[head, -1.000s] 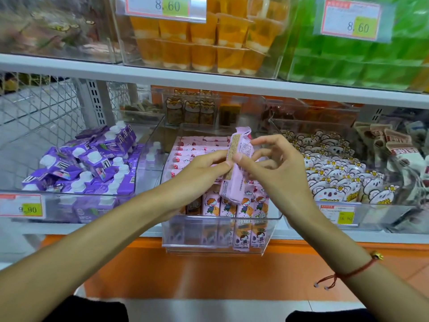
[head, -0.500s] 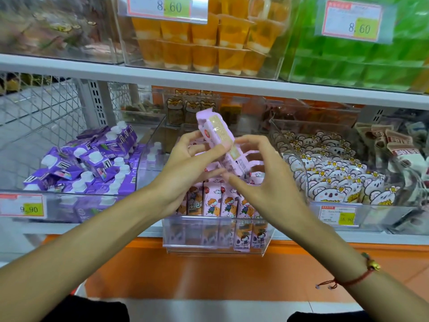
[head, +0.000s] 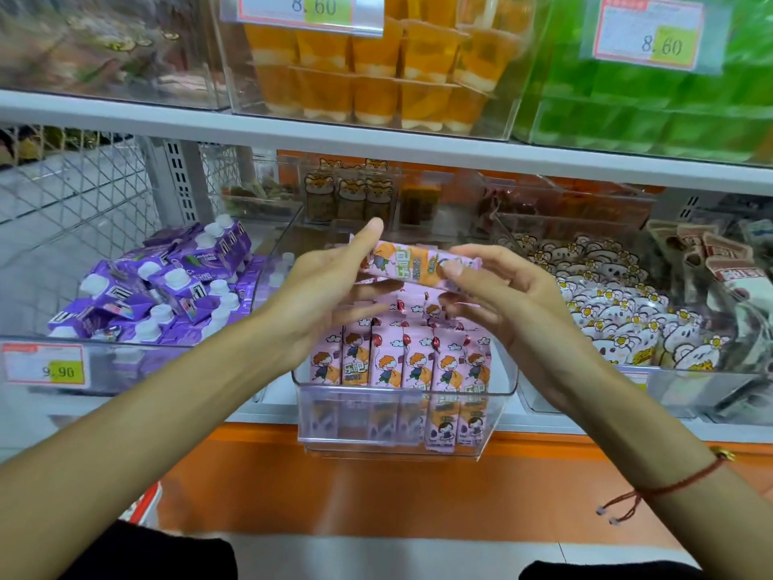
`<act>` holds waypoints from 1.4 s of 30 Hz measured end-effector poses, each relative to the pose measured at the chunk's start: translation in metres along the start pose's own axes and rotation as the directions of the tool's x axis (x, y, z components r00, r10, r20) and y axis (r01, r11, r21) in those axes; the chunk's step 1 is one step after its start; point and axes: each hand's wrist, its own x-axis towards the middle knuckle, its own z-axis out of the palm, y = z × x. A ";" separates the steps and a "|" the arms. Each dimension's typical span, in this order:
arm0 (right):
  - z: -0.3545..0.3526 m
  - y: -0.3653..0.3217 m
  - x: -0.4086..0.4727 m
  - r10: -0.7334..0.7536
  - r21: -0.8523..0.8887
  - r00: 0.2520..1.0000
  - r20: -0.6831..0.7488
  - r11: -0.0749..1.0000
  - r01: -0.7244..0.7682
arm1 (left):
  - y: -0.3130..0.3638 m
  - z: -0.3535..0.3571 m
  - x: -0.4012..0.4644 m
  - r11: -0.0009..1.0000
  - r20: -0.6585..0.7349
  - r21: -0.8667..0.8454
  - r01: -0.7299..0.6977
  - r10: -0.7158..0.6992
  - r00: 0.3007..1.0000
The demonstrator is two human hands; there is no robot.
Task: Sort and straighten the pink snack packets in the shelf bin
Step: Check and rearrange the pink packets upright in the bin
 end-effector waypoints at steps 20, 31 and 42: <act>-0.010 0.022 -0.007 -0.253 -0.908 0.939 0.233 0.288 0.303 | -0.002 -0.002 0.027 0.801 0.049 0.387 -0.457 0.477 0.877; -0.021 0.030 -0.016 -0.081 -0.882 0.879 0.470 -0.010 0.471 | 0.022 0.021 0.057 0.183 0.500 0.830 -0.527 0.177 0.848; -0.022 0.020 -0.022 -0.050 -0.874 0.873 0.486 -0.037 0.484 | -0.009 0.038 0.079 0.044 0.488 0.867 -0.497 0.129 0.863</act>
